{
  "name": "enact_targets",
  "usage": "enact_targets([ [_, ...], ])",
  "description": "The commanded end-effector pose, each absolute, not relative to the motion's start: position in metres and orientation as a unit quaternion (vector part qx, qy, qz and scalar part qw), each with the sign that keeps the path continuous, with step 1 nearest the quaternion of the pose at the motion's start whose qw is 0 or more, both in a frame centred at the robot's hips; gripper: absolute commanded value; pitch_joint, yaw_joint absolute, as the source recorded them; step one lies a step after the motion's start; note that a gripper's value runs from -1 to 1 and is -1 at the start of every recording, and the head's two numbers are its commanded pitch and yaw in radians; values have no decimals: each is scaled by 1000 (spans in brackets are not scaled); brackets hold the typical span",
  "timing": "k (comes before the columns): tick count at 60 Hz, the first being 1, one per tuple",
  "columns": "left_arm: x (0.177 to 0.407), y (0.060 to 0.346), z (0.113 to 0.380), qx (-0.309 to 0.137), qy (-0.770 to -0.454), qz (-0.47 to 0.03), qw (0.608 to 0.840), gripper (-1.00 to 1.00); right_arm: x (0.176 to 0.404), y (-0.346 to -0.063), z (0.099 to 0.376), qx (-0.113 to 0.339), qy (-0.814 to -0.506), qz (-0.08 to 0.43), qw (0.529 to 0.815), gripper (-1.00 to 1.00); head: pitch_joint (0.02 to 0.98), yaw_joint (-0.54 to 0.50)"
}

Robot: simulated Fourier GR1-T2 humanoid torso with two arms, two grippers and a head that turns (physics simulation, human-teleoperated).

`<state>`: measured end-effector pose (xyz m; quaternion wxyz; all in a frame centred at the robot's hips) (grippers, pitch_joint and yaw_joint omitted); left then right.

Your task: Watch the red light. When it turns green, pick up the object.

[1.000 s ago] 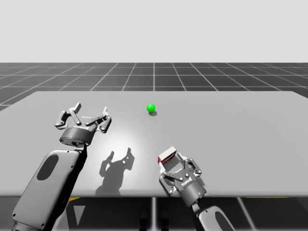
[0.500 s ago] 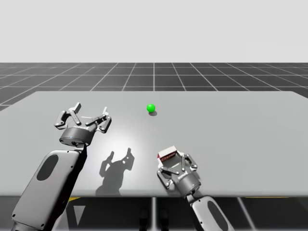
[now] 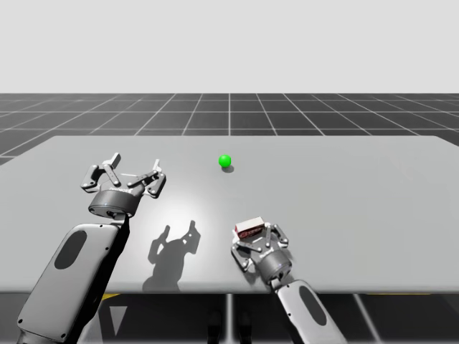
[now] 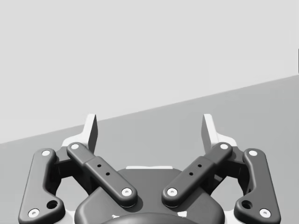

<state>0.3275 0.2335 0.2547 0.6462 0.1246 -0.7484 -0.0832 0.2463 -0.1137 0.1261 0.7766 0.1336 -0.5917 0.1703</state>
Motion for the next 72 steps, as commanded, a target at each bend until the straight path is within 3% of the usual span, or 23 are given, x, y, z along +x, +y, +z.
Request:
enact_targets([
  [1,327,233,255,123,-748,-86,647,-1000,250,-113,124,125,-588,170,781,-1000,911,-91],
  [7,328,232,254,123,-747,-87,647,-1000,251,-116,125,122,-598,176,772,-912,910,-92],
  [8,328,232,254,123,-747,-87,647,-1000,250,-116,125,118,-605,172,769,-675,910,-92],
  [9,328,232,254,123,-747,-87,647,-1000,250,-116,124,114,-612,166,765,-151,910,-92],
  [10,327,232,254,123,-747,-87,647,-1000,250,-116,124,116,-612,161,766,856,909,-93],
  [12,328,232,254,123,-747,-87,647,-1000,250,-117,124,116,-610,161,767,1000,909,-93],
  [23,328,232,254,124,-747,-88,647,-1000,250,-117,122,116,-606,157,771,1000,893,-94],
  [30,328,232,254,124,-747,-88,647,-1000,250,-118,121,117,-605,156,772,1000,830,-96],
  [43,327,232,254,124,-747,-88,647,-1000,249,-118,121,116,-606,158,771,1000,606,-108],
  [54,326,231,253,124,-747,-88,647,-1000,249,-118,121,114,-607,157,770,1000,498,-110],
  [72,326,231,253,124,-747,-88,647,-1000,249,-119,127,114,-614,153,766,1000,466,-105],
])
